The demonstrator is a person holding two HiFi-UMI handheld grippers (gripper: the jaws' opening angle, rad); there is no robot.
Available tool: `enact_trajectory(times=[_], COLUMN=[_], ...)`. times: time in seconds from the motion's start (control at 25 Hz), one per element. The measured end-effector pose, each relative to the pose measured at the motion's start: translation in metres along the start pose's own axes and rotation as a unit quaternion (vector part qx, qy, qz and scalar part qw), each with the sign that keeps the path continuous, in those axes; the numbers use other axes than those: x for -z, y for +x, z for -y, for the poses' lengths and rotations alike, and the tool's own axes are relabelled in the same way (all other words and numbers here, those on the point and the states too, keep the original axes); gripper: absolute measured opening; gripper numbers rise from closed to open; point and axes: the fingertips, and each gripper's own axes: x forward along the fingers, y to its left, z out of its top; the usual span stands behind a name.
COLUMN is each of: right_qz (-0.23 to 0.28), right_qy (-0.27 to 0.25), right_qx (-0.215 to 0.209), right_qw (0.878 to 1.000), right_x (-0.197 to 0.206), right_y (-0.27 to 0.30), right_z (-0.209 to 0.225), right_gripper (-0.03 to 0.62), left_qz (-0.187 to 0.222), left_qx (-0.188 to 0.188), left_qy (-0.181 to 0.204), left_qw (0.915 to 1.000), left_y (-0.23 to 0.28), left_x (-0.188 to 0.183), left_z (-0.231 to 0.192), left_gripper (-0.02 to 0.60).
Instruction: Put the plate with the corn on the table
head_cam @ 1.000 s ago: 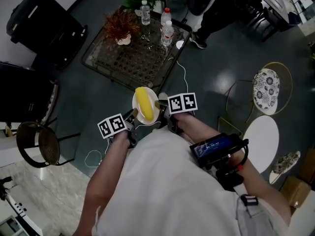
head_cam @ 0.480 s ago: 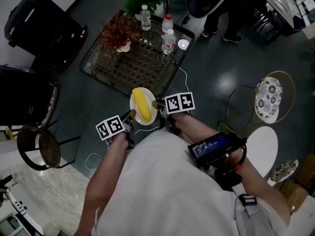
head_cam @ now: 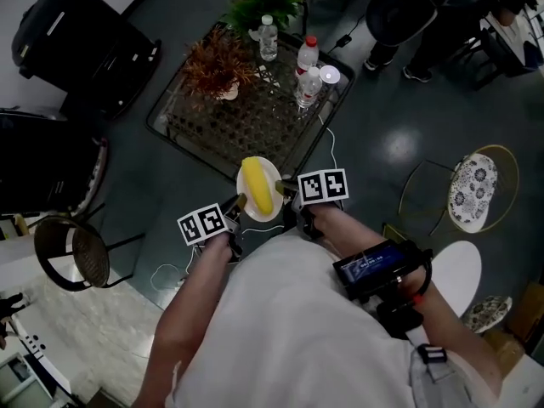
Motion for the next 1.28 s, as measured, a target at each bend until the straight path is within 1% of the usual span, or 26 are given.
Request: enact_trajectory(times=[0.12,0.28,0.72,1.28], right_qz=[-0.013,-0.03,-0.061,-0.094], right_qy=[-0.002,-0.015,-0.051,-0.056], right_qx=[-0.002,-0.005,-0.014,-0.013], right_qw=[1.0,0.999,0.997,0.994], right_x=[-0.013,-0.026,-0.069,-0.094], right_y=[0.008,0.018,0.041,0.063], right_z=[0.005,0.002,0.012,0.051], right_gripper=[0.043,0.043,0.043,0.043], left_qz=[0.0,0.01,0.027,0.021], left_qx=[-0.008,-0.014,-0.024,-0.04], left_qy=[-0.004,-0.016,-0.021,-0.032], left_qw=[1.0,0.9997,0.9991,0.9985], left_y=[0.008,0.01,0.036,0.081], left_x=[-0.011,-0.023,-0.059,-0.071], left_z=[-0.002,-0.007,-0.013,-0.027], left_gripper=[0.035,0.034,0.035,0.035])
